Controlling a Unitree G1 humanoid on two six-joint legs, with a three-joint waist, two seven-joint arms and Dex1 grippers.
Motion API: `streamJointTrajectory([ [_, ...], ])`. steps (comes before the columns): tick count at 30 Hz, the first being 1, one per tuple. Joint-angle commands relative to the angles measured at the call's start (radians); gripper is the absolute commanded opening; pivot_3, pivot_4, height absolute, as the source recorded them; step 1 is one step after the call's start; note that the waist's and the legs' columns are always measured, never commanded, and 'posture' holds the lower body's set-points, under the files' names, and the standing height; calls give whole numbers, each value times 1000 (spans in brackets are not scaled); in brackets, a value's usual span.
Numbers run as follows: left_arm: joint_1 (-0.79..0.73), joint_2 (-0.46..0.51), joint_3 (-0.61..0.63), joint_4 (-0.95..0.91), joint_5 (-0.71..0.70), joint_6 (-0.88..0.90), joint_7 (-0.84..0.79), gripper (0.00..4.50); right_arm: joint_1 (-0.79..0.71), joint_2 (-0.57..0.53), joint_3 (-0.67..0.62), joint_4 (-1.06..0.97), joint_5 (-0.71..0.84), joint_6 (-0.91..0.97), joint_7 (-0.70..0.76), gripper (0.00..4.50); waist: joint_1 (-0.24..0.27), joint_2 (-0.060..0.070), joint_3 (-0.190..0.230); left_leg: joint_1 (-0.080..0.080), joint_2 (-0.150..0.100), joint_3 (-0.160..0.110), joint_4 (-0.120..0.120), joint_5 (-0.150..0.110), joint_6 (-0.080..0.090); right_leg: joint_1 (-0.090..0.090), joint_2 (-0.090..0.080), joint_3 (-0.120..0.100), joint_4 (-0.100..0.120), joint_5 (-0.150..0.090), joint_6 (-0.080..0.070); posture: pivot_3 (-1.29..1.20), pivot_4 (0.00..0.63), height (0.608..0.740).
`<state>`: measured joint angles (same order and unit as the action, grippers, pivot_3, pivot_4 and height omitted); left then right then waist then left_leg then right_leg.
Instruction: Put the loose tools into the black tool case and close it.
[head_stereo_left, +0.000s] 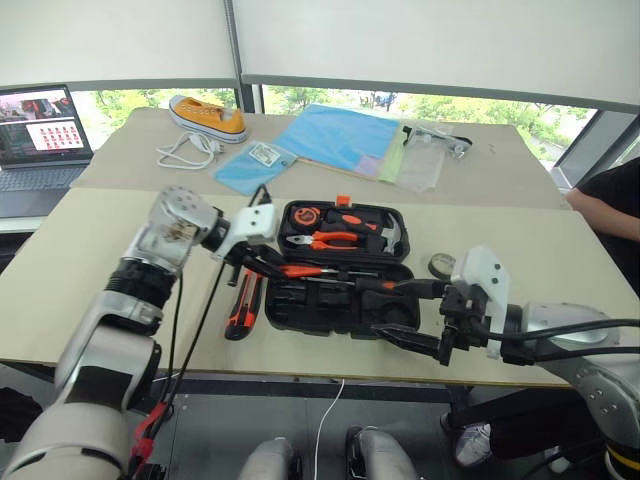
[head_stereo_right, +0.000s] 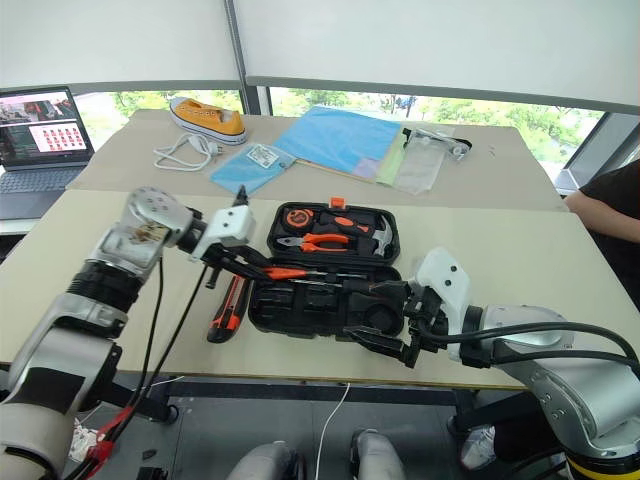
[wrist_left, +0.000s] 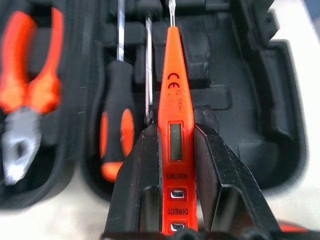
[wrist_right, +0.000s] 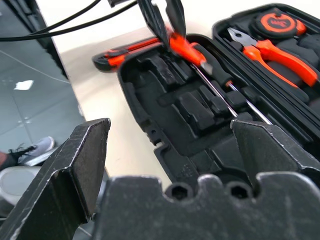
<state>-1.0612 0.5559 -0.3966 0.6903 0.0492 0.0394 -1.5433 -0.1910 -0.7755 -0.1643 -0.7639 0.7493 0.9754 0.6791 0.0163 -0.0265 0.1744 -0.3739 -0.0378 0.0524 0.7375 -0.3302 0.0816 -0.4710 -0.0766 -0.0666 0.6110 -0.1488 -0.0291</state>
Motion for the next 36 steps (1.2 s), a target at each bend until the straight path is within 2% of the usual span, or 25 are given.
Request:
streamJointTrajectory([
  [1,-32,-25,-12,45,39,-8,15,437,23,4,-15,-55,-4,-34,-38,4500,-2,0,0,0,0,0,0,0,1,0,0,0,0,0,0,0,150,718],
  [11,-50,-68,-16,60,52,103,-26,437,50,5,-10,-71,-7,-58,-94,4500,-2,0,0,-2,0,1,6,-4,7,0,-1,0,0,0,3,0,150,718],
  [34,-49,-113,-23,73,94,90,-1,437,33,32,18,-55,5,-70,-130,4500,7,0,0,-4,-1,1,10,-5,9,0,-1,1,0,1,6,0,150,718],
  [36,-53,-112,-21,77,94,94,-4,1439,34,32,18,-55,5,-72,-132,4500,7,0,0,-4,-1,1,10,-5,9,0,-1,1,0,1,6,0,150,718],
])
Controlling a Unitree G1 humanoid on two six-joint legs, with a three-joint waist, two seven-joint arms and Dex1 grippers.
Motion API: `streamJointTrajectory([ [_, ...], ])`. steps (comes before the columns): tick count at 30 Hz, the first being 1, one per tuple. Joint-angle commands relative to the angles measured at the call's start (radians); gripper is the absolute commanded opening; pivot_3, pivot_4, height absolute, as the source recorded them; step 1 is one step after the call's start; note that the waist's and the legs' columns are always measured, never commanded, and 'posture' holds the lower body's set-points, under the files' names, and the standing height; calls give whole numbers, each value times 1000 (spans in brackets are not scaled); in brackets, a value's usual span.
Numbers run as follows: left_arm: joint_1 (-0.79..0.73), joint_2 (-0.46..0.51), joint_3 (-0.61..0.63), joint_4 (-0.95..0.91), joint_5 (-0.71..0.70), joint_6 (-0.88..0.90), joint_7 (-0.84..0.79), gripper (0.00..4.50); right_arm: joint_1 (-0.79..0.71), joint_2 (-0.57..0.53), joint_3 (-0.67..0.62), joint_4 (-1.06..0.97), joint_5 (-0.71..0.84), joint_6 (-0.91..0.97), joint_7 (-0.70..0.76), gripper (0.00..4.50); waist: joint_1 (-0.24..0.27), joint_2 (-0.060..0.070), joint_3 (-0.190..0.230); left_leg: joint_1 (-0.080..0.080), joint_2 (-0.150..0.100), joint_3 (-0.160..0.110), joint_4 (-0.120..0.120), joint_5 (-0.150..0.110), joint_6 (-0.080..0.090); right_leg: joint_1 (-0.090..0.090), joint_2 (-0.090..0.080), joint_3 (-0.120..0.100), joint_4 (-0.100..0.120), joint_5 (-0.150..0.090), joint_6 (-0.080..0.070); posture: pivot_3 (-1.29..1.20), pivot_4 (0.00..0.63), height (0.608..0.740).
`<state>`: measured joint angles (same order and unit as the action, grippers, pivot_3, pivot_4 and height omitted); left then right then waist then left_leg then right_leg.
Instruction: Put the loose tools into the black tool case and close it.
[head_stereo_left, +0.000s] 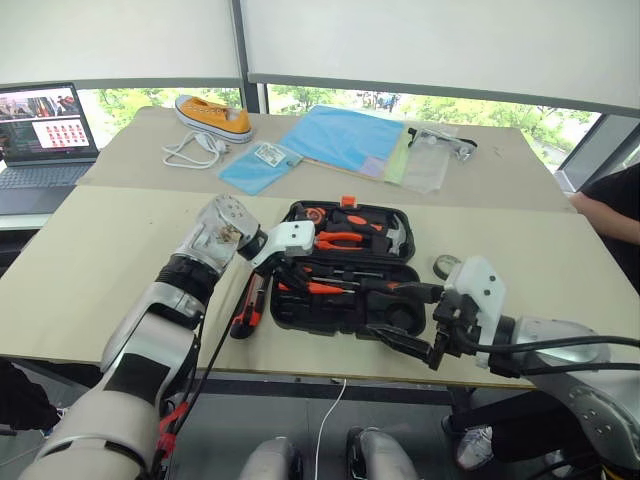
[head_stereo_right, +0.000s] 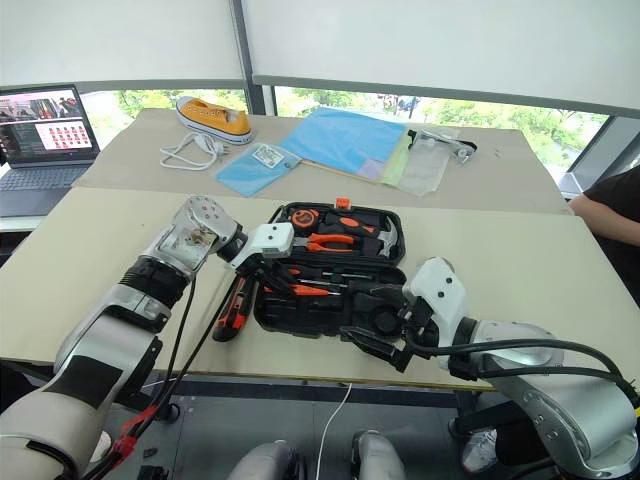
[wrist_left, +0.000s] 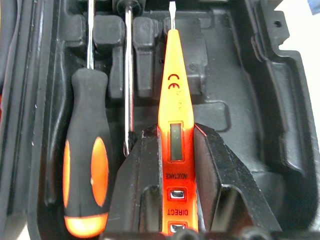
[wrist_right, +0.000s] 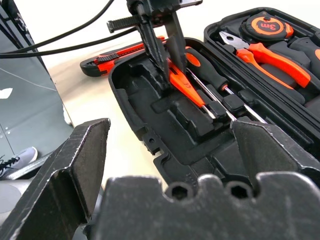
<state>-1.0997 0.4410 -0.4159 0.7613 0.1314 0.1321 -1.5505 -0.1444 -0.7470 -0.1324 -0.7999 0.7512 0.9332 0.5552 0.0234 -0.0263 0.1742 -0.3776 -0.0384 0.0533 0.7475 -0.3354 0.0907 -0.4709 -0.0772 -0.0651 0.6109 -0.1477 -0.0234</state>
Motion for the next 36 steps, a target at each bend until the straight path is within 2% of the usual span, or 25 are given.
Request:
streamJointTrajectory([
  [1,-17,6,0,8,13,-3,2,1661,-12,3,-14,-18,4,-30,-9,4500,0,0,0,0,0,0,0,0,0,0,0,0,0,0,0,0,150,718],
  [4,-25,42,43,-31,-34,17,-48,2753,-4,-2,-18,-20,5,-33,-9,4500,-1,0,0,-1,0,0,0,0,0,0,0,0,0,0,0,0,150,718],
  [6,-16,80,59,-94,-126,56,-63,3428,2,-5,-22,-21,7,-34,-8,4500,-2,0,0,-1,0,0,0,0,0,-1,0,0,0,0,0,0,150,718],
  [9,6,123,70,-160,-216,106,-64,3428,12,-9,-28,-22,8,-36,-4,4500,-6,0,0,-2,0,0,0,0,0,-1,0,0,0,0,0,0,150,718],
  [12,31,121,116,-166,-231,102,-51,3428,14,-9,-28,-17,8,-38,-1,4500,-3,0,0,-2,0,0,0,0,0,-1,0,0,0,0,0,0,150,718],
  [15,40,82,152,-132,-245,108,17,2723,6,-8,-19,-10,5,-38,2,4500,0,0,0,-2,-1,0,1,0,0,-1,0,-1,0,0,1,0,150,718],
  [22,124,5,179,-91,-242,95,112,58,-17,-7,-1,7,0,-36,9,4500,0,0,0,-2,-2,0,1,0,0,-1,0,-1,0,1,2,0,150,718],
  [27,177,3,143,-100,-194,63,143,58,-11,-10,-3,7,4,-35,14,4500,-5,0,0,-2,-1,0,1,0,0,-1,0,-1,0,1,2,0,150,718],
  [36,249,29,138,-152,-187,30,135,58,-7,-4,-1,1,10,-27,5,4500,-3,1,-2,1,-1,0,1,0,0,1,-2,1,-1,1,2,0,150,718],
])
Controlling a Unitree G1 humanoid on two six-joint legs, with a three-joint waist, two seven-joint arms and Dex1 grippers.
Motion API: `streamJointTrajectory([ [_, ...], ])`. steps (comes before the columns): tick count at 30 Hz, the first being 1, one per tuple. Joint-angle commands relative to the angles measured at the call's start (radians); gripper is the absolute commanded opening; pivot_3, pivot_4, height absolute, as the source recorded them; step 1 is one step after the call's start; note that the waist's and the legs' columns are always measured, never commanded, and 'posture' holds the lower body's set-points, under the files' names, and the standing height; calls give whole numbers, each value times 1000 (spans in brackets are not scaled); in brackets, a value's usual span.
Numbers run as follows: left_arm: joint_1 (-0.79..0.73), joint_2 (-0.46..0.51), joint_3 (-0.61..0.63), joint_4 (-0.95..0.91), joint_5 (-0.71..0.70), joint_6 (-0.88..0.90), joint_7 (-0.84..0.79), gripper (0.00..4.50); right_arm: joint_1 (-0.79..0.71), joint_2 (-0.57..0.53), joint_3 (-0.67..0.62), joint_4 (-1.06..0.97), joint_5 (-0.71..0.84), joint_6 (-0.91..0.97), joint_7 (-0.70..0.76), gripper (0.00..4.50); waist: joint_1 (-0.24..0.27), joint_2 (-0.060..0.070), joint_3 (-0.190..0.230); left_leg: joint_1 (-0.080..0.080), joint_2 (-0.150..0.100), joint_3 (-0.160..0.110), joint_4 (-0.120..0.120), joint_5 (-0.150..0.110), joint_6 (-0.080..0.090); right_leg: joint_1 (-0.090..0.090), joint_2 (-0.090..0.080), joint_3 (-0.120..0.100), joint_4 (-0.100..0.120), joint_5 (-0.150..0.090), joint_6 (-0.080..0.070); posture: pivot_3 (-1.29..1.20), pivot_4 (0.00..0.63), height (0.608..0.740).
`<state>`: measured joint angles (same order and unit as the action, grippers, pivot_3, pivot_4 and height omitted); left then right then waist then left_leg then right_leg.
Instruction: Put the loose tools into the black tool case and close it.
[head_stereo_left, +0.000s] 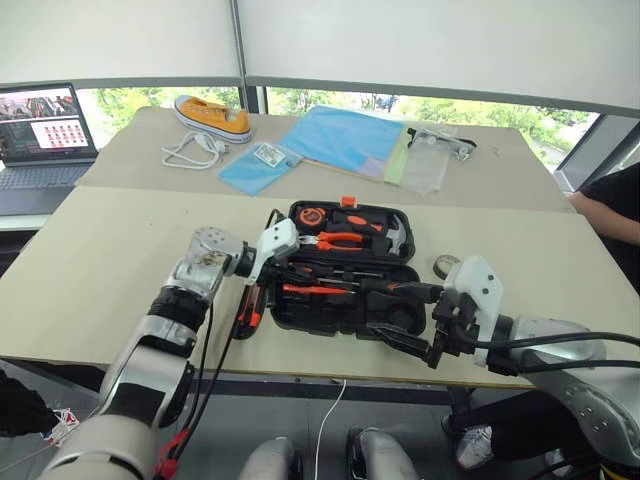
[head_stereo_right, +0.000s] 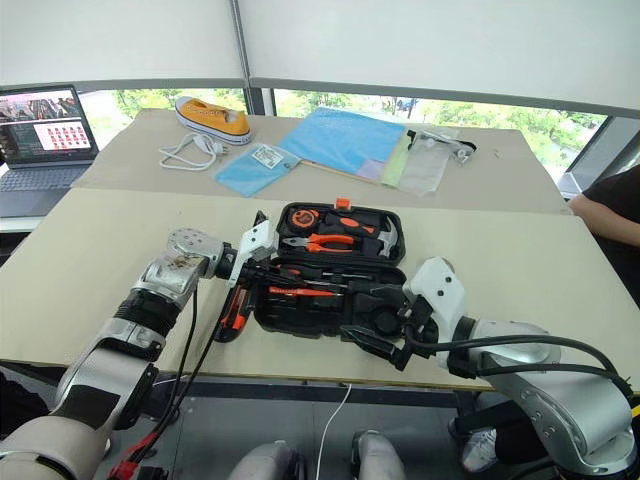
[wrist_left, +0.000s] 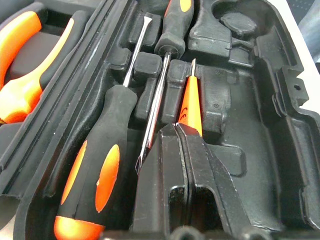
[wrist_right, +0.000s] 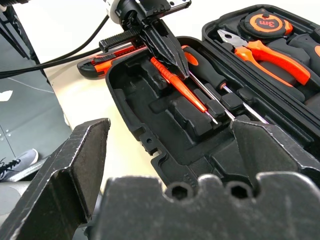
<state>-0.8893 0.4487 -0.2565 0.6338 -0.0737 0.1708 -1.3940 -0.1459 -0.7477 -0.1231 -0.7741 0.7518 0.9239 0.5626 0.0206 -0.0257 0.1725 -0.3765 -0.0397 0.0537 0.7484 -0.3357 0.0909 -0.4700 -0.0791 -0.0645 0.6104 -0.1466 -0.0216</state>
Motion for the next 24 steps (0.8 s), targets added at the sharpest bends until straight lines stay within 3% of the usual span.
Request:
streamJointTrajectory([
  [1,44,23,-17,-32,14,-9,-20,58,-4,-2,-11,-22,10,-18,-3,4500,0,0,0,0,0,0,0,0,0,0,0,0,0,0,0,0,150,718],
  [14,60,23,33,-50,3,-32,80,58,-9,6,4,-6,3,-26,-7,4500,2,1,-1,4,0,0,0,0,0,4,-1,0,0,0,0,0,150,718],
  [17,79,44,98,-172,-81,59,74,58,-13,4,20,-6,-5,-33,1,4500,2,1,-1,4,0,0,0,0,0,4,-2,0,0,0,0,0,150,718],
  [20,159,124,189,-382,-173,231,92,58,-38,-1,41,11,-10,-43,23,4500,-7,1,-1,4,1,0,-1,0,0,3,-2,0,0,0,0,0,150,718],
  [24,347,223,361,-639,-249,435,229,1073,-98,-8,68,65,-10,-59,77,4500,-21,1,-1,4,1,1,-2,0,-2,1,-1,0,0,0,-1,0,150,718],
])
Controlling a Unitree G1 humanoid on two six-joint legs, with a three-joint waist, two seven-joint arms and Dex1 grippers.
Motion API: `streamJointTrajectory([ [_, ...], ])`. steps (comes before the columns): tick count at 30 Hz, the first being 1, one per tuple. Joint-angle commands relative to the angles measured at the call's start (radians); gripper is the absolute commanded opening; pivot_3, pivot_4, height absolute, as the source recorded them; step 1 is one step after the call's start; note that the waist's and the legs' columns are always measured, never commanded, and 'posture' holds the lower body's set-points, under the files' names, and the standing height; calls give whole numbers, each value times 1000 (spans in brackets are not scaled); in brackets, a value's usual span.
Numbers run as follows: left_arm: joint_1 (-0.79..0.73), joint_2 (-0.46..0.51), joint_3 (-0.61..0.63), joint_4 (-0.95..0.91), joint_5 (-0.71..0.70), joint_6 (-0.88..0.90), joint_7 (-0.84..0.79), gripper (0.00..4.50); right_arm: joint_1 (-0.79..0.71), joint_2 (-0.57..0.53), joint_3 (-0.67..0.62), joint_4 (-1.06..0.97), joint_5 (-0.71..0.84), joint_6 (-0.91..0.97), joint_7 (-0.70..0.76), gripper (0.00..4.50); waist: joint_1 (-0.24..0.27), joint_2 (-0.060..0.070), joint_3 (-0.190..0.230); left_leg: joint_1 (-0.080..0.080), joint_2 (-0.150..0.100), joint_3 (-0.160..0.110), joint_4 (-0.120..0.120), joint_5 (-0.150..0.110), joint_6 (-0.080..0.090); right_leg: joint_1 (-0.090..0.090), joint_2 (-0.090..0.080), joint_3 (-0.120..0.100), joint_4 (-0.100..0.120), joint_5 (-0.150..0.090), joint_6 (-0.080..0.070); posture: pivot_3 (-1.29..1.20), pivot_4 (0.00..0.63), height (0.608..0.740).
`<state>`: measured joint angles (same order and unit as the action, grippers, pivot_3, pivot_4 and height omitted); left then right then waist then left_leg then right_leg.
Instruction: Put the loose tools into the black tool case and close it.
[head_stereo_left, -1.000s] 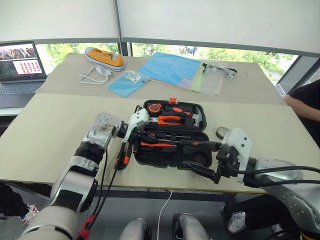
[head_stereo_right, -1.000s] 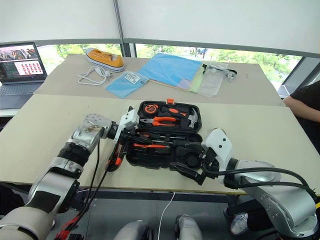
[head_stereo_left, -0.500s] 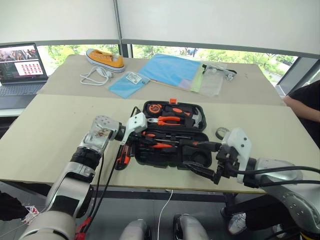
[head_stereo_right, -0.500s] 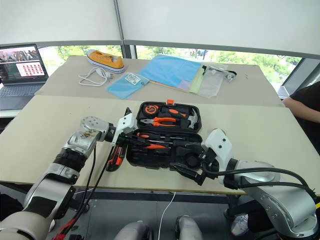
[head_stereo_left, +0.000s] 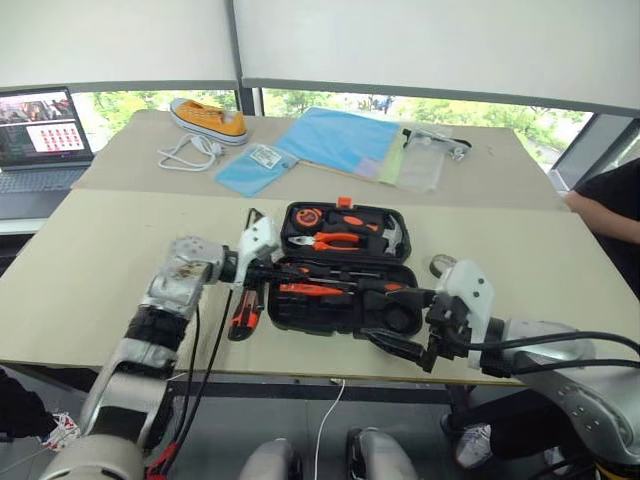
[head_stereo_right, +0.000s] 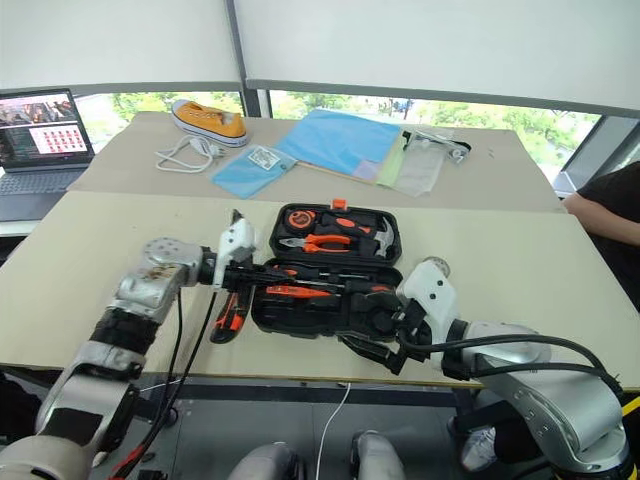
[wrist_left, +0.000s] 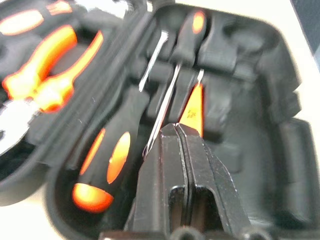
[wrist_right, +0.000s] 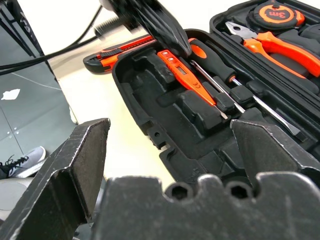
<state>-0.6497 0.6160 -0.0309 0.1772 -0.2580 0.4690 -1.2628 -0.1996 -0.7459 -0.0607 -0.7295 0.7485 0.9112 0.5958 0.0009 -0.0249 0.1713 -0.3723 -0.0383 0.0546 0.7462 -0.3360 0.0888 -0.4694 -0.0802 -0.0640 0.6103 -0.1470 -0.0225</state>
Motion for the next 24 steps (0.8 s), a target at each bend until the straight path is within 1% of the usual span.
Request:
streamJointTrajectory([
  [1,175,76,189,-251,-78,183,138,1478,-60,-13,17,36,-13,-57,63,4500,-4,0,0,0,0,0,0,0,0,0,0,0,0,0,0,0,150,718],
  [4,386,110,345,-430,-107,279,237,2587,-107,-21,51,85,-38,-89,116,4500,-6,1,0,3,0,0,-2,0,-2,1,0,-1,-1,0,-1,0,150,718],
  [6,492,111,422,-498,-120,301,279,3326,-127,-21,67,110,-50,-106,143,4500,-3,1,0,3,0,0,-2,-1,-2,2,0,-1,-1,-1,-1,0,150,718],
  [7,543,108,460,-533,-128,315,300,3679,-136,-22,75,121,-55,-114,158,4500,0,1,0,3,0,0,-2,-1,-2,2,0,-1,-1,-1,-1,0,150,718],
  [9,692,68,565,-665,-154,369,349,4395,-164,-29,102,151,-76,-141,204,4500,9,1,1,3,0,-1,-2,-1,-3,4,-1,-3,-1,-1,-1,0,150,718],
  [11,773,43,606,-763,-182,414,395,4476,-183,-31,122,172,-93,-161,237,4500,14,1,1,5,0,0,-2,-4,-8,5,-1,-2,-2,-1,-1,0,150,718],
  [13,788,35,578,-828,-194,463,448,4476,-192,-33,139,184,-110,-177,261,4500,22,1,1,5,0,-1,-2,-6,-11,7,-2,-3,-3,-1,0,0,150,718],
  [15,772,37,544,-868,-215,539,500,4476,-199,-31,152,193,-127,-188,276,4500,33,1,1,6,-1,-3,-2,-6,-12,9,-3,-5,-2,-2,1,0,150,718],
  [17,732,35,508,-890,-229,620,559,4476,-204,-26,159,198,-138,-194,279,4500,36,1,1,9,-2,-3,-2,-6,-13,11,-3,-4,-2,-2,1,0,150,718],
  [19,672,31,453,-895,-232,708,627,4476,-202,-20,161,196,-156,-203,271,4500,37,1,1,9,-2,-3,-2,-5,-14,11,-3,-3,-1,-5,6,0,150,718],
  [24,500,-27,326,-839,-223,875,761,4476,-167,-14,151,160,-172,-201,245,4500,35,1,1,11,-1,-2,-3,-5,-15,11,0,-1,0,-4,4,0,150,718],
])
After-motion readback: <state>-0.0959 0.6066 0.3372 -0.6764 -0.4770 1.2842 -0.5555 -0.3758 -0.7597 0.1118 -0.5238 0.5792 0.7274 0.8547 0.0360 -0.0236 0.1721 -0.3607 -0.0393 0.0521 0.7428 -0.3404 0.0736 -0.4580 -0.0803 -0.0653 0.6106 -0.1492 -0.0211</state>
